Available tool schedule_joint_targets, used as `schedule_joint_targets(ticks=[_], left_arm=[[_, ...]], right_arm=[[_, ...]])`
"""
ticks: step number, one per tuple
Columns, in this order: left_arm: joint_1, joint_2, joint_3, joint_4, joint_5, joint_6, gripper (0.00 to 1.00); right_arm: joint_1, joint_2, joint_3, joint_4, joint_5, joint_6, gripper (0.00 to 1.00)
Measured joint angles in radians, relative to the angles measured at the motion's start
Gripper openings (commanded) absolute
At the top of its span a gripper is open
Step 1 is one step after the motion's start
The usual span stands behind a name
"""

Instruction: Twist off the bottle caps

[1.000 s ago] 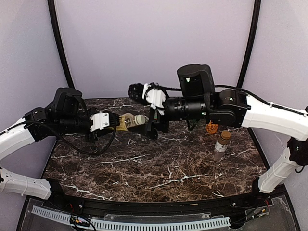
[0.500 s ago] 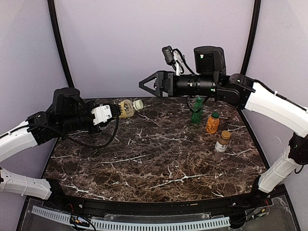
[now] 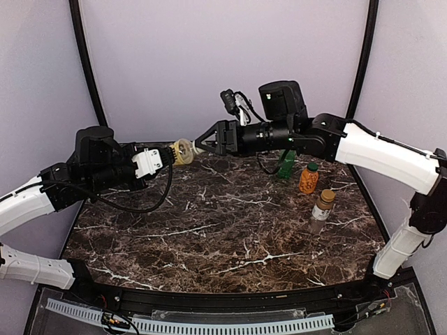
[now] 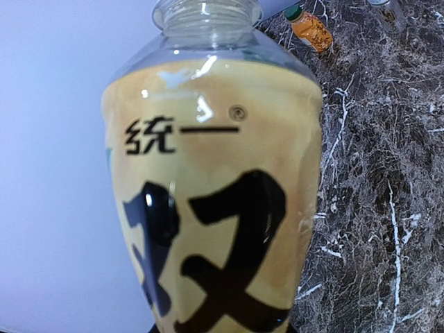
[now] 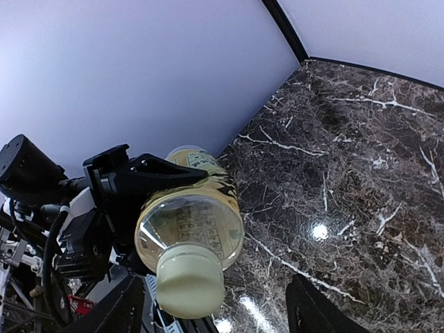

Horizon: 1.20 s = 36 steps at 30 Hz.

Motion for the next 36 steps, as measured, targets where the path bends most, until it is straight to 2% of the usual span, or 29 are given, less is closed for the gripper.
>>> schedule_joint_targets(ticks=[8, 15, 18, 23, 27, 32, 36], left_arm=[[0.000, 0.000, 0.000, 0.000, -0.001, 0.006, 0.28], [0.000, 0.000, 0.000, 0.005, -0.002, 0.019, 0.28], [0.000, -0.003, 0.000, 0.006, -0.005, 0.025, 0.28], [0.000, -0.014, 0.000, 0.004, -0.008, 0.030, 0.27], [0.000, -0.026, 0.000, -0.027, 0.018, 0.029, 0.27], [0.002, -0.032, 0.030, -0.183, 0.124, 0.021, 0.27], [0.000, -0.034, 0.035, -0.298, 0.225, 0.018, 0.26]], right_arm=[[0.000, 0.014, 0.003, 0.004, -0.039, -0.003, 0.34], [0.000, 0.016, 0.010, 0.009, -0.077, -0.011, 0.14], [-0.002, 0.024, 0.017, 0.008, -0.095, -0.026, 0.00], [-0.008, 0.033, 0.032, 0.008, -0.131, -0.080, 0.00], [-0.006, 0.033, 0.032, 0.002, -0.159, -0.204, 0.00], [0.030, -0.004, -0.041, -0.016, -0.161, -0.509, 0.00], [0.095, -0.057, -0.127, -0.031, -0.093, -0.796, 0.00]])
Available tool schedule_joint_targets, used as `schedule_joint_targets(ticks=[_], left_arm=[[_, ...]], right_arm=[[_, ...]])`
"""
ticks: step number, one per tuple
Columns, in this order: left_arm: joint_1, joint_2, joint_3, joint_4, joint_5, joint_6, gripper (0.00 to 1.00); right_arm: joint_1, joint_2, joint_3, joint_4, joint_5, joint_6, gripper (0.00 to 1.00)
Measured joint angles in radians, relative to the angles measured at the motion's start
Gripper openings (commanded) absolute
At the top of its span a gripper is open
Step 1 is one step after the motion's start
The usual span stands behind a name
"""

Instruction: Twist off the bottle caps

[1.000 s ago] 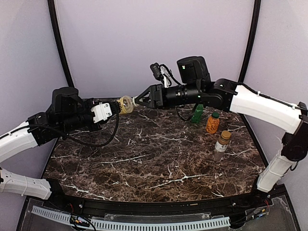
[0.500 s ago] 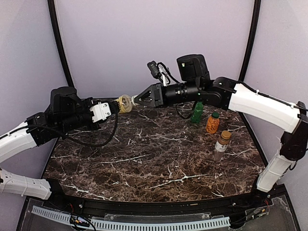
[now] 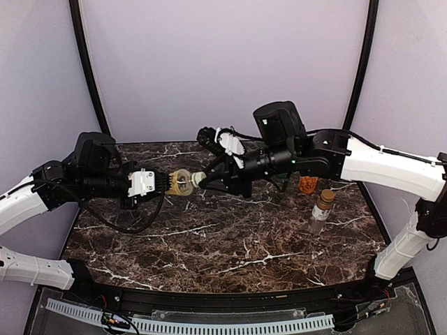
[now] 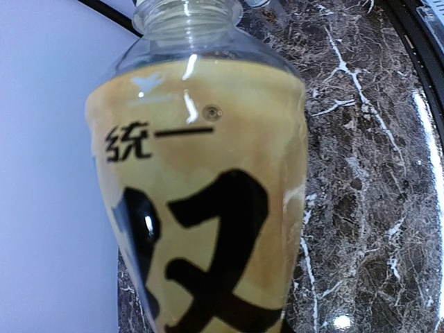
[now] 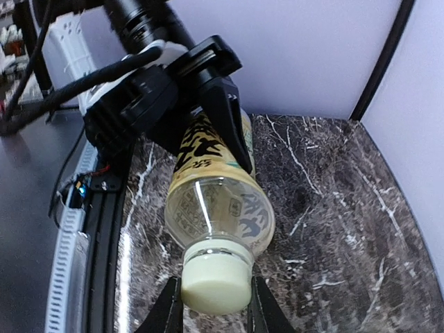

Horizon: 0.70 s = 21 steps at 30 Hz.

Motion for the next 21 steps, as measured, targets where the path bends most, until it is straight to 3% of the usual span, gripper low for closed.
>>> schedule_joint_targets(ticks=[10, 21], left_arm=[[-0.020, 0.003, 0.000, -0.055, 0.101, 0.027, 0.25], [-0.021, 0.003, -0.003, -0.049, 0.111, 0.053, 0.24]], right_arm=[[0.079, -0.108, -0.146, 0.057, 0.109, -0.520, 0.00], [0.097, -0.122, -0.170, 0.077, 0.139, -0.717, 0.00]])
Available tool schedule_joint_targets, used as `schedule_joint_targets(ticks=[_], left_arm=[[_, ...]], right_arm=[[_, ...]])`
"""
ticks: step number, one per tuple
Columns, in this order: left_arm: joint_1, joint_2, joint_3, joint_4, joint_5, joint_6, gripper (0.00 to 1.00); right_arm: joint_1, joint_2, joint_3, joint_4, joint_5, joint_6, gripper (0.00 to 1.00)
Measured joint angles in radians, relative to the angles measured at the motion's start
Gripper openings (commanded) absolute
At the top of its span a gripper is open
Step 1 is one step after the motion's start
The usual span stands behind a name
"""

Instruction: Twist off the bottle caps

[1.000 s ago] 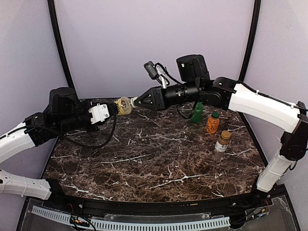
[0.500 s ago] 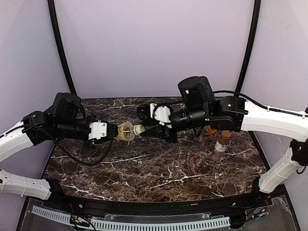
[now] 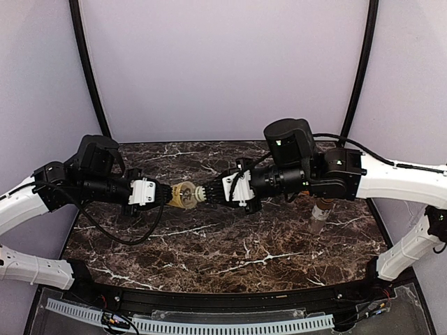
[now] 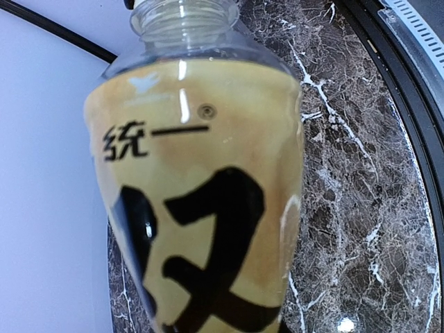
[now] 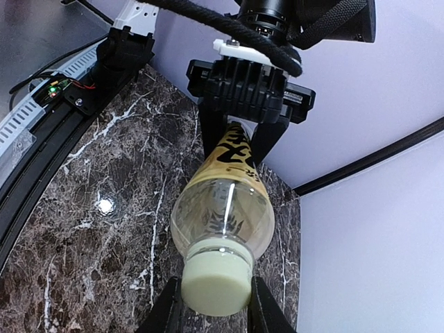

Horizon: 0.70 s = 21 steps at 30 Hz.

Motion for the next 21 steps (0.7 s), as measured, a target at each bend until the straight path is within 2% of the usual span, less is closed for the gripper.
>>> schedule_joint_targets(ticks=[6, 7, 9, 11, 18, 21], left_arm=[[0.003, 0.000, 0.000, -0.012, 0.021, -0.032, 0.24], [0.004, 0.000, 0.000, -0.015, 0.026, -0.038, 0.23], [0.005, 0.000, 0.001, -0.021, 0.036, -0.047, 0.23], [0.005, 0.000, 0.003, -0.024, 0.041, -0.053, 0.23], [0.013, -0.001, 0.004, -0.052, 0.038, -0.062, 0.23], [0.013, -0.001, 0.006, -0.057, 0.035, -0.063, 0.22]], right_arm=[[0.001, 0.003, 0.000, 0.002, -0.007, -0.020, 0.00], [0.001, 0.003, 0.000, 0.002, -0.009, -0.022, 0.03], [0.001, 0.003, 0.000, 0.003, -0.009, -0.022, 0.28], [0.001, 0.003, 0.000, 0.006, -0.009, -0.020, 0.41], [0.001, 0.003, 0.000, 0.013, 0.009, 0.013, 0.59], [0.001, 0.003, -0.002, 0.014, 0.018, 0.029, 0.70]])
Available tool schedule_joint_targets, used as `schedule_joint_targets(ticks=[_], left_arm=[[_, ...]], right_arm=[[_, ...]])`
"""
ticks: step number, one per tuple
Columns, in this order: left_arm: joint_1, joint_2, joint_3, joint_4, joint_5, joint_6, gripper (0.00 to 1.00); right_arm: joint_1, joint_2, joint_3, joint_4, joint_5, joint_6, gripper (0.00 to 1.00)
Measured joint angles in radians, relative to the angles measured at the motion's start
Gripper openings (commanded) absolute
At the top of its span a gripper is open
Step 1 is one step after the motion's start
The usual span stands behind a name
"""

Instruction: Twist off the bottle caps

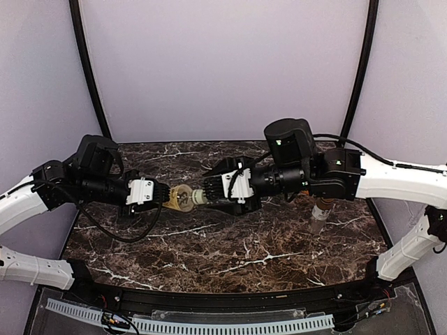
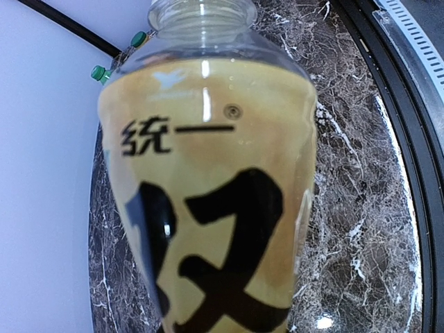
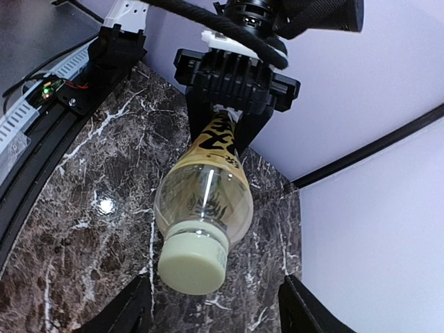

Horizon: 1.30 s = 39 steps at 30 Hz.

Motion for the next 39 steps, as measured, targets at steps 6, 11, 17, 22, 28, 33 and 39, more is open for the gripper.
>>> schedule_joint_targets(ticks=[6, 11, 17, 22, 28, 33, 39], left_arm=[[0.000, 0.000, 0.004, 0.020, -0.042, -0.024, 0.23], [0.000, -0.004, -0.029, 0.200, -0.190, -0.025, 0.24], [0.000, -0.003, -0.100, 0.426, -0.379, 0.048, 0.24], [0.000, -0.001, -0.127, 0.541, -0.462, 0.109, 0.24], [0.000, -0.001, -0.136, 0.594, -0.492, 0.138, 0.24], [0.000, -0.001, -0.144, 0.603, -0.494, 0.149, 0.24], [-0.002, -0.001, -0.144, 0.609, -0.494, 0.156, 0.24]], right_arm=[[-0.005, -0.001, -0.001, 0.012, 0.026, 0.157, 0.98], [-0.069, 0.027, 0.109, 0.003, 0.034, 0.541, 0.99], [-0.196, 0.106, 0.259, 0.029, -0.011, 1.046, 0.94], [-0.196, 0.182, 0.295, 0.027, -0.065, 1.250, 0.84], [-0.196, 0.217, 0.297, 0.016, -0.106, 1.348, 0.57], [-0.196, 0.217, 0.298, 0.031, -0.128, 1.374, 0.42], [-0.197, 0.219, 0.298, 0.034, -0.144, 1.386, 0.31]])
